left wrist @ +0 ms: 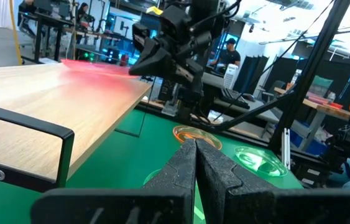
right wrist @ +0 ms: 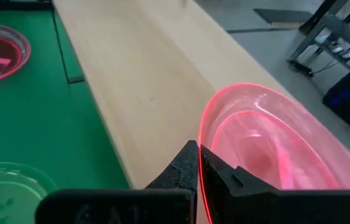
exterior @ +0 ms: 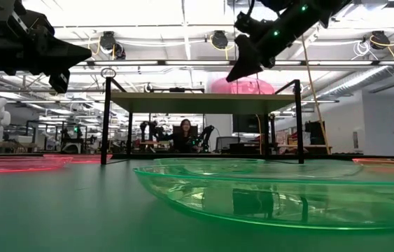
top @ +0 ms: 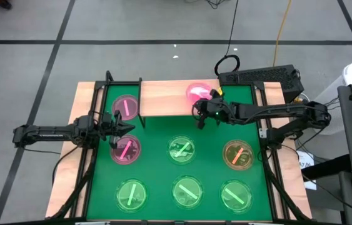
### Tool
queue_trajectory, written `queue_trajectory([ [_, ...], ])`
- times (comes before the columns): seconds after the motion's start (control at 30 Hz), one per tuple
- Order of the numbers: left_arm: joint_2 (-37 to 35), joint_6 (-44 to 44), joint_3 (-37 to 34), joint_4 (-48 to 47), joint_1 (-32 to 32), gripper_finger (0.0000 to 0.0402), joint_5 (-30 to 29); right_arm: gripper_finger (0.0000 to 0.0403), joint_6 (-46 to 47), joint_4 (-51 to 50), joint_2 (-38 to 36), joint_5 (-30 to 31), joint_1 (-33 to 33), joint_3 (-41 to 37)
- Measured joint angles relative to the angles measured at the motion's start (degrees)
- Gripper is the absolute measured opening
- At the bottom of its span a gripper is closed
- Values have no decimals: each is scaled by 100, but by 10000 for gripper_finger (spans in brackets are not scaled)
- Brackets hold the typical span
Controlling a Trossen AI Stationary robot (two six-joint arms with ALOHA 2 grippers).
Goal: Place and stack plates onto a shelf
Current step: Put the right pink transparent plate on the shelf, then put the top green transparent plate on the shelf
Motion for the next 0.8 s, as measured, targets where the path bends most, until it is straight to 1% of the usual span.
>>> queue_trajectory([
  [0.37, 1, 0, 0, -1, 1, 15, 1, 5, 253, -94, 75, 9, 0, -2],
  [0.47, 1, 0, 0, -1, 1, 15, 1, 21, 258, -94, 75, 7, 0, -2],
  [0.7, 2, -1, 0, -2, -1, 15, 0, 74, 303, -16, 75, -21, 2, -4],
  [0.8, 0, -1, 0, 0, -1, 15, 1, 90, 270, 218, 75, -263, 3, -7],
])
